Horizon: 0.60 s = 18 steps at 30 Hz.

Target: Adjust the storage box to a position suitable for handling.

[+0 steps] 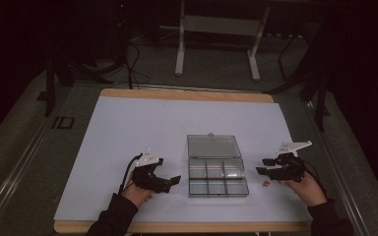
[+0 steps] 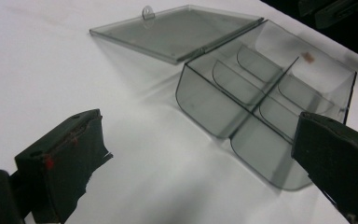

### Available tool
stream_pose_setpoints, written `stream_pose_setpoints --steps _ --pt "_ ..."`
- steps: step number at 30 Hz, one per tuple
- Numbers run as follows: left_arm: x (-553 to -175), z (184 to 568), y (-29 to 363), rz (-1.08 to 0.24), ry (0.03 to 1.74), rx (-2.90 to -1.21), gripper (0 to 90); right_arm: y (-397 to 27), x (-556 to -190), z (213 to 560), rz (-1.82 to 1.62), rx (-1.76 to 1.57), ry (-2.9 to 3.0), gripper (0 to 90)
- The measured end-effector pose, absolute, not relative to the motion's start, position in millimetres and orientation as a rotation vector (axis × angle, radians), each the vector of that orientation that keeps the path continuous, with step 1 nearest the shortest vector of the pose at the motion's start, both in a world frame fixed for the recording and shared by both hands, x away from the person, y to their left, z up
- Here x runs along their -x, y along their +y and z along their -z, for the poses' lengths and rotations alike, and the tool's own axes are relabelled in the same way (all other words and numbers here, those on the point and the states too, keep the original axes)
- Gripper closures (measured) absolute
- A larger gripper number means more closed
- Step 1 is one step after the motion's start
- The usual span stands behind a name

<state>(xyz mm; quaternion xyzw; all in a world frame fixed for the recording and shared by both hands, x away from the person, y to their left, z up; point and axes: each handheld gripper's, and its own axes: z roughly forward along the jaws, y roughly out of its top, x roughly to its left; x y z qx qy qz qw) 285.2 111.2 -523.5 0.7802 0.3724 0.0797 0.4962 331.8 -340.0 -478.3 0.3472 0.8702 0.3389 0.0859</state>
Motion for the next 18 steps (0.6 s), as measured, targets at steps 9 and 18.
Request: stream_pose_setpoints --steps 9,18 --pt "-268 525 111 -0.204 0.877 -1.899 3.2 -356 -317 487 -0.882 -0.999 2.678 50.5" --pt "-262 528 114 -0.212 0.884 -1.876 3.2 -358 -315 502 -0.721 -0.956 2.777 50.9"
